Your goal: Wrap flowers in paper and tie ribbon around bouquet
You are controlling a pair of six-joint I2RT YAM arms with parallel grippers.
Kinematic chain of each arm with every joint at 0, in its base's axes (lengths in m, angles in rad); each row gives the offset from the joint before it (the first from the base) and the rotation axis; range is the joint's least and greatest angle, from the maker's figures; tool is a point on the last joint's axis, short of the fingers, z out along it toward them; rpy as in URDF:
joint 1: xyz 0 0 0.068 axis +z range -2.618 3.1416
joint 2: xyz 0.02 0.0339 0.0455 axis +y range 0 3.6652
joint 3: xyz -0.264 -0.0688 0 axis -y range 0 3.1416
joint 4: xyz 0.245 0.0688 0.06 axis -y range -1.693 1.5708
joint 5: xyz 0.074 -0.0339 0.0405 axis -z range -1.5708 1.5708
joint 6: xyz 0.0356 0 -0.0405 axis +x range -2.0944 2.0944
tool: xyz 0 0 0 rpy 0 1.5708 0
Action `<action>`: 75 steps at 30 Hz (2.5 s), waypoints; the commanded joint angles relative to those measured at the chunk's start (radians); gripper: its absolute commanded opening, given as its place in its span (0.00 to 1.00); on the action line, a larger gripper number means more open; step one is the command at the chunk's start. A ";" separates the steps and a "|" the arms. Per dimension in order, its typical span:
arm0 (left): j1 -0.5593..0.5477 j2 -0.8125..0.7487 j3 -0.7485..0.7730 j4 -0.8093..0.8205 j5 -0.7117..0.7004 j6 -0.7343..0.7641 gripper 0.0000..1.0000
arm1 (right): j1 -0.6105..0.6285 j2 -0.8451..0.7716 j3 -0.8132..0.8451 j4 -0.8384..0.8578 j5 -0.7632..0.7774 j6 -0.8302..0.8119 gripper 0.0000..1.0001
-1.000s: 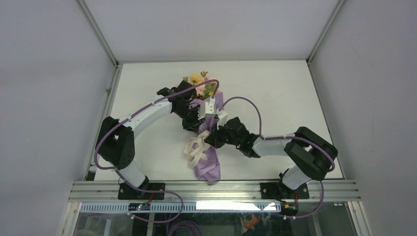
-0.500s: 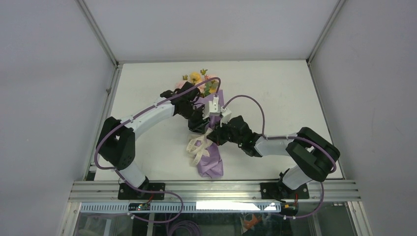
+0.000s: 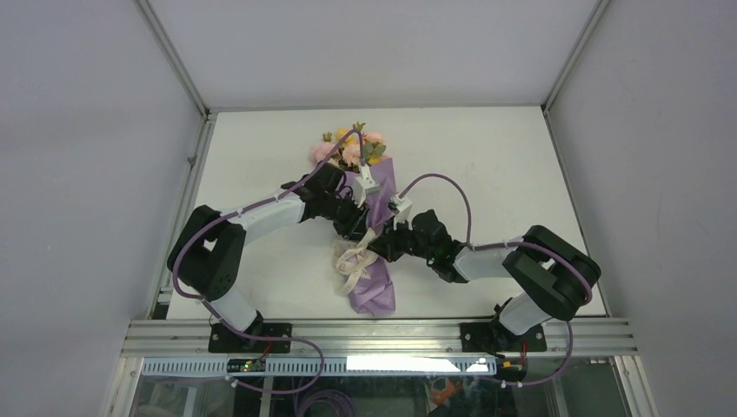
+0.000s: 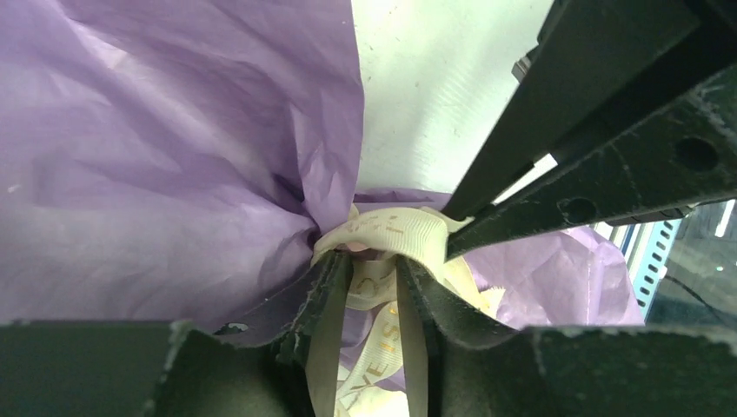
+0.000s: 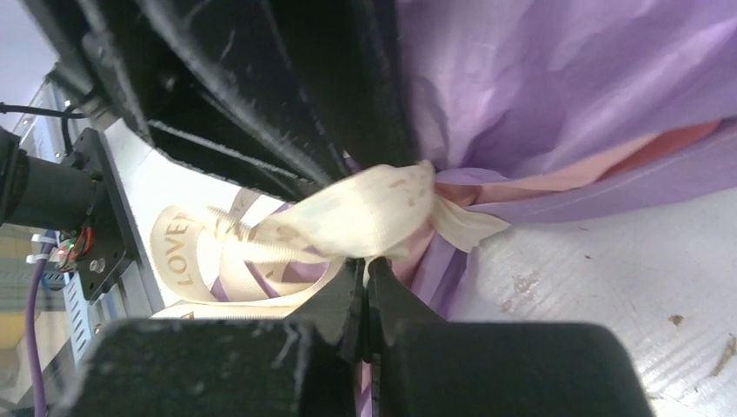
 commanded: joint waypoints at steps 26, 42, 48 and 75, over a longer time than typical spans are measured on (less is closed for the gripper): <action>0.031 0.007 0.005 0.073 0.098 0.028 0.37 | -0.061 0.055 0.091 0.125 -0.115 -0.138 0.00; 0.066 -0.004 -0.009 0.101 0.187 -0.002 0.48 | -0.072 0.114 0.153 0.085 -0.225 -0.161 0.00; 0.066 -0.001 -0.022 0.109 0.157 0.012 0.37 | -0.072 0.120 0.156 0.100 -0.233 -0.158 0.00; 0.105 -0.067 0.057 -0.067 0.188 0.057 0.00 | -0.112 -0.080 0.130 -0.229 -0.214 -0.200 0.25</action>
